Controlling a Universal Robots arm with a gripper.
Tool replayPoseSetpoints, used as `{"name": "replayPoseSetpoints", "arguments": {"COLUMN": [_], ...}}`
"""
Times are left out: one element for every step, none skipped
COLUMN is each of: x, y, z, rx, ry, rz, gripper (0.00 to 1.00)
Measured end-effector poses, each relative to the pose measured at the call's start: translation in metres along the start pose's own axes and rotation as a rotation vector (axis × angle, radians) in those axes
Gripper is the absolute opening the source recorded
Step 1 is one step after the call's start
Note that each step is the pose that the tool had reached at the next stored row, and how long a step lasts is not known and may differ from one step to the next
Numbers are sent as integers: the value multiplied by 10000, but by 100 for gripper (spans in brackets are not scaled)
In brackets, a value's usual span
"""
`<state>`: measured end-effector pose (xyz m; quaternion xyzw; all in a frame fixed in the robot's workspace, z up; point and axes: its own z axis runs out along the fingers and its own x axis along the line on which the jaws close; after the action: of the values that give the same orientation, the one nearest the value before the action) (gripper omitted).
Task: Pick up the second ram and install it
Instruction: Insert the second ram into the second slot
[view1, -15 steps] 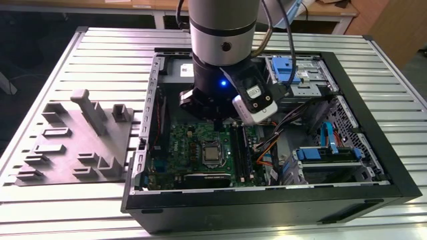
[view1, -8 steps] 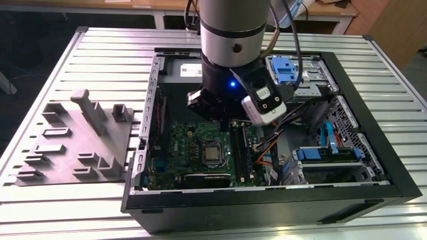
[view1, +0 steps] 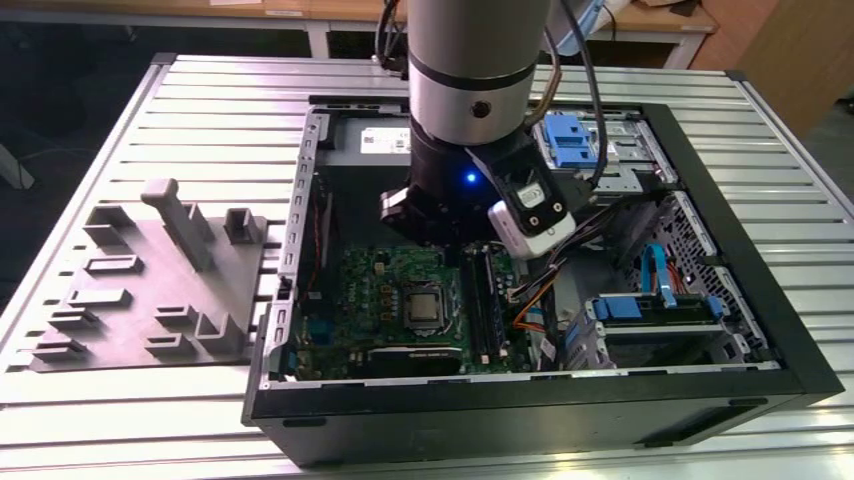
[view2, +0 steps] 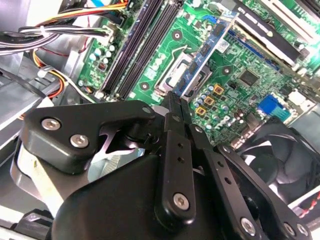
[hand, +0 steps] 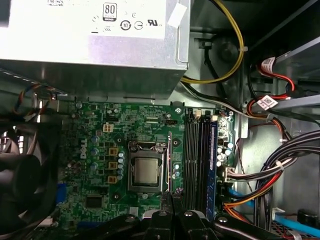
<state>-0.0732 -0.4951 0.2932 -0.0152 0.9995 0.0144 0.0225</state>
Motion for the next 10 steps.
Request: {"name": "replayPoseSetpoints", "arguments": {"x": [-3, -6, -8, -12, -18, -24, -30, -34, -39, -47], "y": [0, -1, -1, -1, -2, -2, -2, -3, -3, -4], "z": [8, 12, 16, 24, 32, 42, 53, 63, 74, 83], "rx": [0, 1, 2, -1, 0, 1, 0, 0, 0, 0], "ry": [0, 0, 1, -1, 0, 0, 0, 0, 0, 0], "rz": [0, 0, 0, 0, -1, -1, -1, 0, 0, 0], "gripper": [12, 12, 12, 12, 12, 12, 12, 12, 12, 12]}}
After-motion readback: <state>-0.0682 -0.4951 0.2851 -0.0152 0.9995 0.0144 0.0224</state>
